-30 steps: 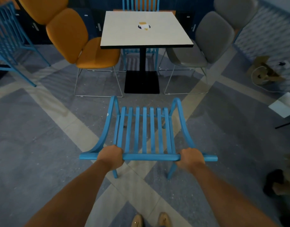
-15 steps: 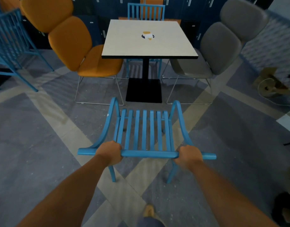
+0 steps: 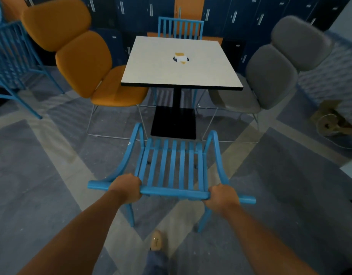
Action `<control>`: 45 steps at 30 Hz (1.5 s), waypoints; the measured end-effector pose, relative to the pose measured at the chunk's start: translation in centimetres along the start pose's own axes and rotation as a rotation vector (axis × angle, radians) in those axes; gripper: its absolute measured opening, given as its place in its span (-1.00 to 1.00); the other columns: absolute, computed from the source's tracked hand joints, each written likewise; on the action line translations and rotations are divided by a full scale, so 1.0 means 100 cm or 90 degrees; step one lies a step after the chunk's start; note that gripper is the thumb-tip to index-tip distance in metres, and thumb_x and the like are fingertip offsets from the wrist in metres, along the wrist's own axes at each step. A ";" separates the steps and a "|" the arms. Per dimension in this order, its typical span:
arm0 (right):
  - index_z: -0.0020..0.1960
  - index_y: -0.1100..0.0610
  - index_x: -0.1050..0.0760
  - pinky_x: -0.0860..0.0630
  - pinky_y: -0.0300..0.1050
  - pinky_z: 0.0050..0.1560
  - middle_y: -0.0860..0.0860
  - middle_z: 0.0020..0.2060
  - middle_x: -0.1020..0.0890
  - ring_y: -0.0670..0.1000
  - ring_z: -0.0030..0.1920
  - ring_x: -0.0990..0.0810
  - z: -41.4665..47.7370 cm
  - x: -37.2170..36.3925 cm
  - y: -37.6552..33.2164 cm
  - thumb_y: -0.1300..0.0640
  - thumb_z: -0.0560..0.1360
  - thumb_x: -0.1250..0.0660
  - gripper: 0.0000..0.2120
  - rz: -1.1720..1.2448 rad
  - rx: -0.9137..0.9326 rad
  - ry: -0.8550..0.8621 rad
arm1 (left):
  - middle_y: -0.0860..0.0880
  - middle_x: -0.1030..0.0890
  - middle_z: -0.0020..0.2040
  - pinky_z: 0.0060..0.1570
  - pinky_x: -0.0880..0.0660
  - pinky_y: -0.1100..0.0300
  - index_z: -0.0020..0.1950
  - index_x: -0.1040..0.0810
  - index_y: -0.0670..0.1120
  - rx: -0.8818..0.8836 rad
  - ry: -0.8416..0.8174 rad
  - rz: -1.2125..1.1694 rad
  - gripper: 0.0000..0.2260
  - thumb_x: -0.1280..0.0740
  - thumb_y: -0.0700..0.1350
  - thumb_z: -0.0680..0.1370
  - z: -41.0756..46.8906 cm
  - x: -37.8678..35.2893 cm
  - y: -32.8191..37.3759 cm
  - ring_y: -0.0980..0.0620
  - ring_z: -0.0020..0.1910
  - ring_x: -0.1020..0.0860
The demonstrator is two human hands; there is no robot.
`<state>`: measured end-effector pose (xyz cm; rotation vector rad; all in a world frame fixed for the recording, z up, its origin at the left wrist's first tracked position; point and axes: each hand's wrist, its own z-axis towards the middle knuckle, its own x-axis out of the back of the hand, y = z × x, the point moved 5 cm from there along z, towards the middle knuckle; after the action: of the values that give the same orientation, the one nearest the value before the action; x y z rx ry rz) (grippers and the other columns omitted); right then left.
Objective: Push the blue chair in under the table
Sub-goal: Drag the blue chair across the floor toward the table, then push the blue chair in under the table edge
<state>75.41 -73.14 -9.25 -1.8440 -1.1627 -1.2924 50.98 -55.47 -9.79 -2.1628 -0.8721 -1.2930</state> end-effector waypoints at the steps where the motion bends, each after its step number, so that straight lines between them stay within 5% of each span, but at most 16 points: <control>1: -0.06 0.04 -0.61 -0.58 -0.01 -0.06 0.03 -0.14 -0.69 0.08 -0.10 -0.67 0.008 0.000 0.001 -0.24 0.42 -0.26 -0.63 0.001 -0.001 -0.005 | -0.06 -0.66 0.01 0.01 -0.56 0.03 0.10 -0.63 -0.01 -0.001 -0.004 0.000 -0.70 -0.24 0.01 0.45 0.008 0.000 -0.002 -0.09 0.01 -0.63; 34: -0.11 -0.02 -0.58 -0.53 -0.10 -0.16 -0.02 -0.21 -0.69 0.05 -0.15 -0.67 0.231 0.055 0.013 -0.20 0.42 -0.26 -0.71 -0.016 -0.002 -0.018 | 0.00 -0.60 -0.09 -0.12 -0.51 0.16 0.08 -0.61 -0.03 -0.035 0.005 -0.050 -0.78 -0.26 0.00 0.52 0.216 0.077 -0.063 0.05 -0.18 -0.52; 45: -0.10 0.01 -0.61 -0.50 -0.10 -0.22 0.01 -0.22 -0.69 0.08 -0.18 -0.67 0.253 0.062 0.025 -0.19 0.41 -0.26 -0.69 -0.034 0.015 -0.004 | -0.03 -0.63 -0.02 -0.02 -0.57 0.08 0.11 -0.61 -0.04 -0.030 -0.016 -0.033 -0.75 -0.24 -0.01 0.52 0.232 0.089 -0.057 -0.03 -0.05 -0.61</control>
<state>89.03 -50.97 -12.20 -1.8124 -1.2337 -1.2979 63.84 -33.50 -11.75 -2.2106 -0.9218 -1.3270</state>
